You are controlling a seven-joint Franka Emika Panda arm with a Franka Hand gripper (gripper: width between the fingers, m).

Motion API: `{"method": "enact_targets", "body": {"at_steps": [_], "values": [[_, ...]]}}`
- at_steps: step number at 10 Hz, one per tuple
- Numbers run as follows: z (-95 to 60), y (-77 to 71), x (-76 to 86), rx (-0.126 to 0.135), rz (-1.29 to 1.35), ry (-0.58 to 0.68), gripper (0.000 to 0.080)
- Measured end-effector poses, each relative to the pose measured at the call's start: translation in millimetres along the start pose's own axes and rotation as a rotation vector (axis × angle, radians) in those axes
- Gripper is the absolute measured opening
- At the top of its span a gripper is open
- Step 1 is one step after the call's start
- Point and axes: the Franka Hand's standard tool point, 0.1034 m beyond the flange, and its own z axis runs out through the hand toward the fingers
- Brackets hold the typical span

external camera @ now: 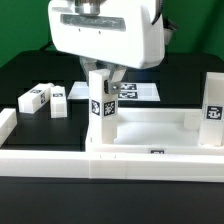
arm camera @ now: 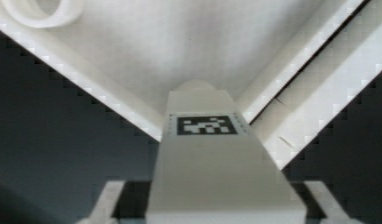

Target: Assemble desk

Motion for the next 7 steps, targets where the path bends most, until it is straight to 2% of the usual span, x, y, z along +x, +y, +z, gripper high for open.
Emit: {"method": "enact_targets", "body": {"at_steps": [2, 3, 4, 5, 7], "values": [[0.4, -0.2, -0.3, 0.002, 0.029, -0.001, 0.0290], [0.3, 0.3, 0.1, 0.001, -0.019, -0.002, 0.0392], [-0.1, 1.1, 1.6, 0.001, -0.058, -0.001, 0.0541], [-0.5, 0.3, 1.6, 0.001, -0.121, 0.000, 0.0617], [-0.7, -2.1, 1.6, 0.001, -0.332, 0.015, 0.0639]]}}
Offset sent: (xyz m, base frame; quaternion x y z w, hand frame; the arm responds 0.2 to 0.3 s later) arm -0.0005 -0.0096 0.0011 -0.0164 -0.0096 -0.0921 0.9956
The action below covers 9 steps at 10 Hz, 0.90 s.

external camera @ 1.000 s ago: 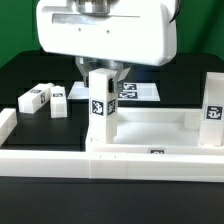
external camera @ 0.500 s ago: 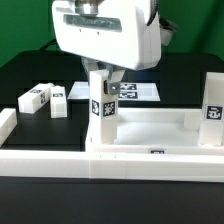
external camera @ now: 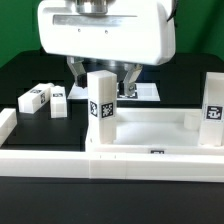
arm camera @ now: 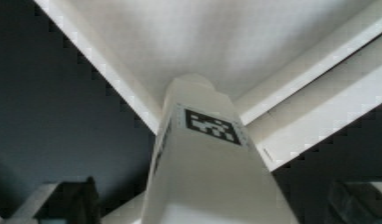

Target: Assemble desk

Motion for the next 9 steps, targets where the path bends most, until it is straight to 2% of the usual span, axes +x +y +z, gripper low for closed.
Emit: {"method": "enact_targets", "body": {"at_steps": [3, 6, 9], "values": [[0.0, 0.2, 0.1, -0.001, -0.236, 0.000, 0.0649], [-1.1, -2.9, 1.7, -0.028, -0.581, 0.018, 0.0649], [-1.4, -0.1, 3.7, -0.035, -0.857, 0.016, 0.0649]]}}
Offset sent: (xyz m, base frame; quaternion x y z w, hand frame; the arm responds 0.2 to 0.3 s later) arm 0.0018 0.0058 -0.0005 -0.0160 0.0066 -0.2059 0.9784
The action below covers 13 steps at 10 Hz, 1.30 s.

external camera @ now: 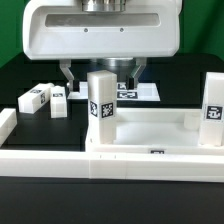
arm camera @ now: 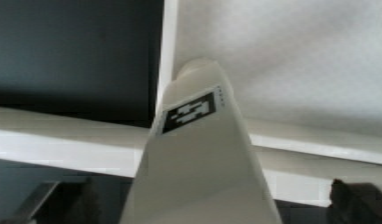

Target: Assemble desk

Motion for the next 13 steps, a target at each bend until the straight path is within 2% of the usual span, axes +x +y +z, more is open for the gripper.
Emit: {"method": "enact_targets", "body": {"at_steps": [3, 5, 6, 7, 8, 9, 13], "values": [[0.3, 4.5, -1.8, -0.003, -0.222, -0.002, 0.0649], [0.3, 4.6, -1.8, -0.002, -0.225, -0.002, 0.0622], [0.3, 4.5, -1.7, -0.002, -0.219, -0.002, 0.0436], [0.5, 4.2, -1.9, -0.001, -0.202, -0.002, 0.0436], [0.4, 4.6, -2.0, -0.002, -0.203, -0.002, 0.0288], [0.4, 4.6, -2.0, -0.002, -0.202, -0.002, 0.0288], [0.5, 3.8, -1.7, 0.002, 0.139, 0.000, 0.0288]]}}
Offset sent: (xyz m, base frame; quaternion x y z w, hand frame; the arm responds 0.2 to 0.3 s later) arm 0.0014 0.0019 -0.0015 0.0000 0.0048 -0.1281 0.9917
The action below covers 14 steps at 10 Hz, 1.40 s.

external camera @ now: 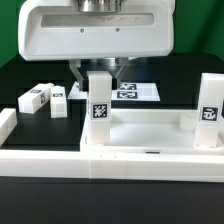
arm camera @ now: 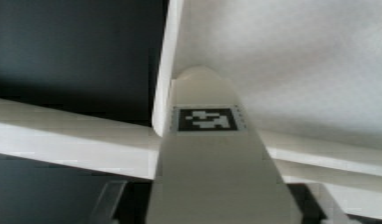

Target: Assemble desk

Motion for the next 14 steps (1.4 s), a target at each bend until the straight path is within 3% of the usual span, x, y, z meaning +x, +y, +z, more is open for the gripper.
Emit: {"method": "enact_targets", "body": {"at_steps": [5, 10, 12, 13, 14], "values": [[-0.1, 0.0, -2.2, 0.052, 0.543, -0.014, 0.0290], [0.3, -3.2, -3.2, 0.048, 0.995, -0.044, 0.0290], [0.6, -3.8, -3.0, 0.046, 1.052, -0.044, 0.0290], [0.6, -3.9, -2.9, 0.047, 1.040, -0.044, 0.0363], [0.6, -4.0, -3.0, 0.047, 1.007, -0.044, 0.0363]]}}
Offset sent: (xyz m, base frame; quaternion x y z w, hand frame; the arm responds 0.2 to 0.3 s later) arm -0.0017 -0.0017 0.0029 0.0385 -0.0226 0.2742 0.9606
